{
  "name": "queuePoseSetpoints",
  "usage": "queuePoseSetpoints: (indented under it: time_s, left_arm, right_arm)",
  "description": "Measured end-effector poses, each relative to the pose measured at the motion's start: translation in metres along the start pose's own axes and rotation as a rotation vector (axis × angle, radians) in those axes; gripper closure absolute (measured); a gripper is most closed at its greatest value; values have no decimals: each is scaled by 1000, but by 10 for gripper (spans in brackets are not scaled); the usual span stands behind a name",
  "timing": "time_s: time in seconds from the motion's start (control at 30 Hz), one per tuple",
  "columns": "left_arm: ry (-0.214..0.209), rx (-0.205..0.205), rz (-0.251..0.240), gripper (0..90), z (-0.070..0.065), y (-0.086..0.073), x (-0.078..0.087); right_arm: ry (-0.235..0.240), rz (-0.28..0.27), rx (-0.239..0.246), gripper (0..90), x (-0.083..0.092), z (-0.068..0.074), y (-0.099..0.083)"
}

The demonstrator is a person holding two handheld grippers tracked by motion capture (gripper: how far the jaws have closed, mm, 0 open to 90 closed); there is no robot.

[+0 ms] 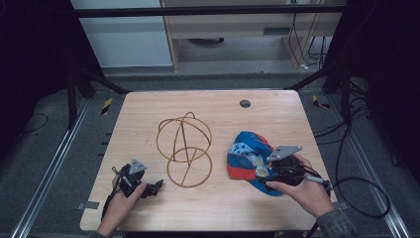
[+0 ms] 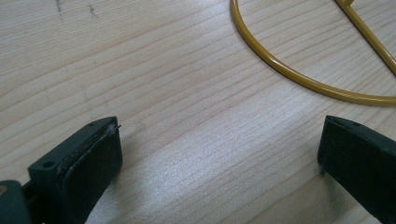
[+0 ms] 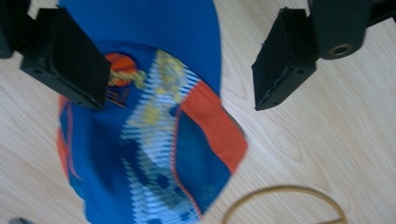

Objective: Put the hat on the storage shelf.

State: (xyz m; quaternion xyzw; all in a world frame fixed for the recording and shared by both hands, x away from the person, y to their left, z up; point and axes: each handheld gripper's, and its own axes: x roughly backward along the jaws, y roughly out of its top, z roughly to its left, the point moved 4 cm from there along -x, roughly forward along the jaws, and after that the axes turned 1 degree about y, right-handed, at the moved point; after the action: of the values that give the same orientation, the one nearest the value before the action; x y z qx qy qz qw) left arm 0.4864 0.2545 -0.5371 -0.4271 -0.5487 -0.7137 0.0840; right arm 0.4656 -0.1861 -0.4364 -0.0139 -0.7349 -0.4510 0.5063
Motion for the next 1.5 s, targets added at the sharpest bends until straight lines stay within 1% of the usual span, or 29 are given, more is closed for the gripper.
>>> queuePoseSetpoints:
  time_s: [0.03,0.07,0.1,0.13,0.17,0.2,0.33,0.37,0.43,0.6,0.67,0.73,0.8,0.83,0.87,0.9,1.0,1.03,1.07,1.1,1.2,1.23,1.27,1.3,1.33,1.43,1.47,1.5]
  left_arm:
    - [0,0,0,0,0,0,0]
    - [0,1,0,0,0,0,0]
    - [0,1,0,0,0,0,0]
    - [0,1,0,0,0,0,0]
    - [0,0,0,0,0,0,0]
    - [0,0,0,0,0,0,0]
    - [0,-1,0,0,0,0,0]
    - [0,0,0,0,0,0,0]
    - [0,1,0,0,0,0,0]
    - [0,1,0,0,0,0,0]
    - [0,0,0,0,0,0,0]
    - [0,0,1,0,0,0,0]
    - [0,2,1,0,0,0,0]
    - [0,2,1,0,0,0,0]
    - [0,1,0,0,0,0,0]
    - [0,1,0,0,0,0,0]
    - [0,0,0,0,0,0,0]
    - [0,0,0,0,0,0,0]
    - [0,0,0,0,0,0,0]
    - [0,0,0,0,0,0,0]
    - [0,0,0,0,0,0,0]
    - [0,0,0,0,0,0,0]
    - [-1,0,1,0,0,0,0]
    - [-1,1,1,0,0,0,0]
    - [-1,1,1,0,0,0,0]
    - [-1,0,1,0,0,0,0]
    - [-1,0,0,0,0,0,0]
    - [-1,0,0,0,0,0,0]
  right_arm:
    - [0,0,0,220,0,0,0]
    - [0,16,-3,237,0,-5,-1]
    - [-7,37,-1,239,-1,-11,-1]
    - [-8,69,-7,271,-3,-19,-1]
    - [-5,87,-13,286,-5,-25,-1]
    - [-5,87,-13,286,-5,-25,-1]
    - [5,120,-22,331,-12,-39,5]
    - [14,125,-32,349,-15,-44,8]
    - [22,137,-34,369,-19,-48,11]
    - [40,159,-43,405,-26,-53,17]
    - [57,174,-51,454,-32,-55,21]
    - [61,181,-52,462,-33,-56,22]
    - [71,192,-52,514,-37,-57,24]
    - [71,192,-52,514,-37,-57,24]
    - [74,192,-57,549,-38,-59,26]
    - [74,192,-57,549,-38,-59,26]
    - [83,197,-58,613,-41,-60,30]
    - [83,197,-58,613,-41,-60,30]
    - [84,195,-57,632,-42,-60,31]
    - [93,196,-60,689,-44,-60,32]
    - [100,210,-55,786,-46,-60,32]
    - [100,210,-55,786,-46,-60,32]
    - [102,208,-57,857,-46,-61,31]
    - [102,208,-57,857,-46,-61,31]
    - [109,204,-61,894,-43,-62,31]
    - [117,205,-64,898,-41,-63,31]
    - [126,202,-57,900,-36,-63,32]
    - [126,202,-57,900,-36,-63,32]
